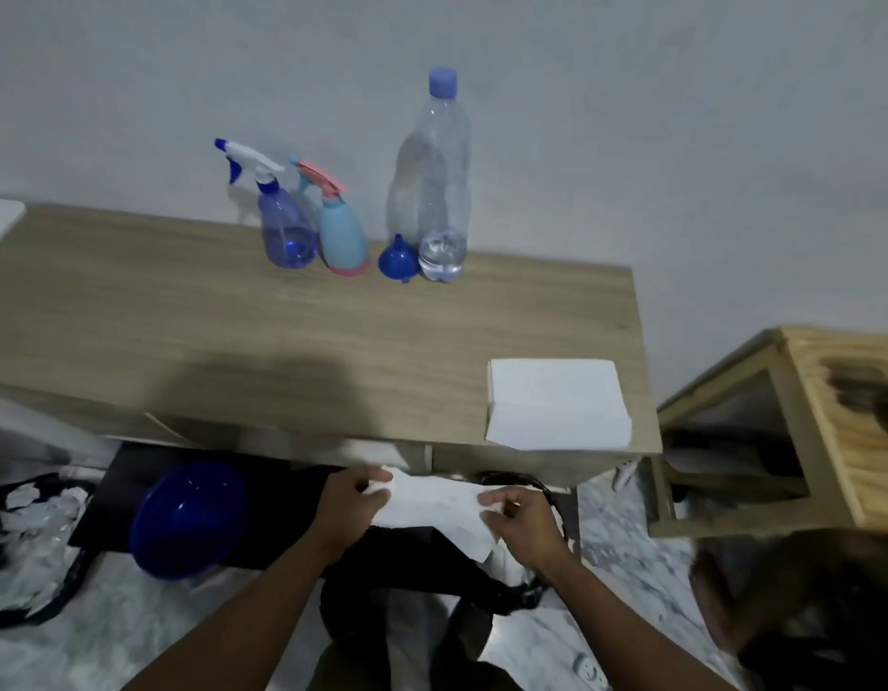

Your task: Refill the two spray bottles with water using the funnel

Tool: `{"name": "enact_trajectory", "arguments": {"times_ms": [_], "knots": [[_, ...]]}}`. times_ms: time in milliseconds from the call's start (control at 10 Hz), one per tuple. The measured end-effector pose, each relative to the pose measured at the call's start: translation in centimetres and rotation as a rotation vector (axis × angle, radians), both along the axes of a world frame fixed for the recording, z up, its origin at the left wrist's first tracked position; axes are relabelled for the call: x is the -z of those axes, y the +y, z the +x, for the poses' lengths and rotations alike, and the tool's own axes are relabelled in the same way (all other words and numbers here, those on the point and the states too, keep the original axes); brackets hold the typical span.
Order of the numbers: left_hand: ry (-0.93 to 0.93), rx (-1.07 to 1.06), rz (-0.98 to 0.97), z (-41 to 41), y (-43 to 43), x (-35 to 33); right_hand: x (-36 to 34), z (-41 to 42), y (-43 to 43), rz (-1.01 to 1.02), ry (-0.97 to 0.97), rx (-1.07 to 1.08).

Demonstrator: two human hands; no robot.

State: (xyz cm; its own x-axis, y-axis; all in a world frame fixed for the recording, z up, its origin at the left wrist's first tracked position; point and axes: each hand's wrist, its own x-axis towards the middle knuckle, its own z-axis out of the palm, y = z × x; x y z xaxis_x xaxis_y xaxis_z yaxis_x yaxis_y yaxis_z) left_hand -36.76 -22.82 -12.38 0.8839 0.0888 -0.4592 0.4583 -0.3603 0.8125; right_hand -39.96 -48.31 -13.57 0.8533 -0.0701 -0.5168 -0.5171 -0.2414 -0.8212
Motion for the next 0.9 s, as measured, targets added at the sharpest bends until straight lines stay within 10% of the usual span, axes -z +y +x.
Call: {"name": "enact_trajectory", "arguments": {"times_ms": [600,900], "knots": [[0.409,0.322,-0.024,-1.4,-13.1,5.9,3.9,-4.9,-11.1,-0.159,0.173,0.237],[0.328,0.101,-0.036,-4.3,-8.7,5.2,3.0,-9.3,-11.9,-0.199,0.230,0.220]]}}
